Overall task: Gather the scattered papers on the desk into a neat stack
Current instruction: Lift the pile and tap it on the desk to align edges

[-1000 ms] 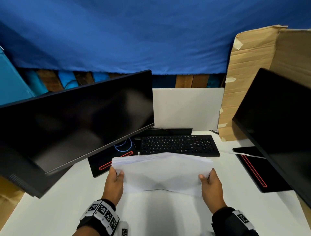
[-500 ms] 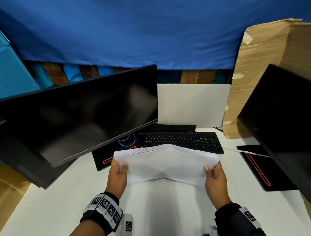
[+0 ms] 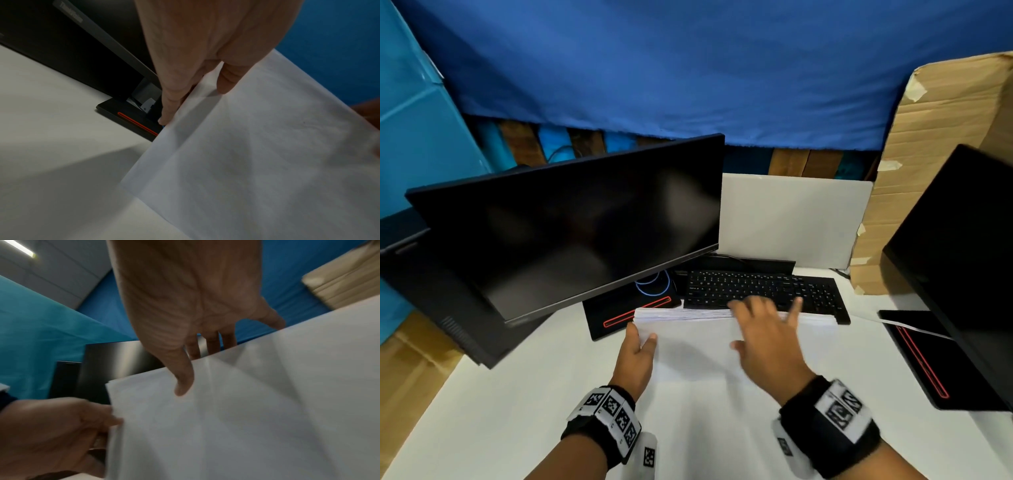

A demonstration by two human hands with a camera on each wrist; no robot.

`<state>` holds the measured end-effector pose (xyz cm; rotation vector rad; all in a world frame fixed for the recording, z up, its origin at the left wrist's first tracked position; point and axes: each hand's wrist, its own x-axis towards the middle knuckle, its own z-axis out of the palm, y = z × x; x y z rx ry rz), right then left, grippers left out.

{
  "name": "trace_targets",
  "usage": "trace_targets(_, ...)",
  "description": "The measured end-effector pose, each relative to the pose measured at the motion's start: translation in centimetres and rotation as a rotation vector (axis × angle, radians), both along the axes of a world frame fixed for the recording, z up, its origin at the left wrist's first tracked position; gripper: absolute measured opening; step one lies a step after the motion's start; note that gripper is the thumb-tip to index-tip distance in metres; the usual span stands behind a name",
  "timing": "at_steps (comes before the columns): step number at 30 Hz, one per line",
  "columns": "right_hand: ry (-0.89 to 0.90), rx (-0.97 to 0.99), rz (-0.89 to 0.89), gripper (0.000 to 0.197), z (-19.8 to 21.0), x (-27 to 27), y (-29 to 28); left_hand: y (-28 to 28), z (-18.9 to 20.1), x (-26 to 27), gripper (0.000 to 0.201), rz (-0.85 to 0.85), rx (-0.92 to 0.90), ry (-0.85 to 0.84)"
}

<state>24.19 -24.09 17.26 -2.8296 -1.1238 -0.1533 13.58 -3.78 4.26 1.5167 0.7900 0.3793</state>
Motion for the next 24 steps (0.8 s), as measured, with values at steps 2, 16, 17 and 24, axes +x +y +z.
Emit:
trace_targets(2, 0.036, -0.033, 0.092, 0.064, -0.4, -0.7, 2.8, -0.4, 1.1, -0.3, 0.086, -0.009, -0.033, -0.015)
trace_targets(16, 0.425, 0.969, -0.085, 0.026, 2.4, 1.8, -0.7, -2.7, 8.1, -0.6, 0.058, 0.096, -0.21, -0.306)
trace_targets(17, 0.574, 1.108, -0.119, 0.028, 2.2, 1.7, -1.2, -3.2, 9.0, -0.1, 0.049, 0.048, -0.215, -0.327)
trace_targets(24, 0.743, 1.355, -0.218, 0.042, -1.0, 0.4, -2.8, -5.3, 12.5, 1.9, 0.037, -0.032, -0.089, -0.406)
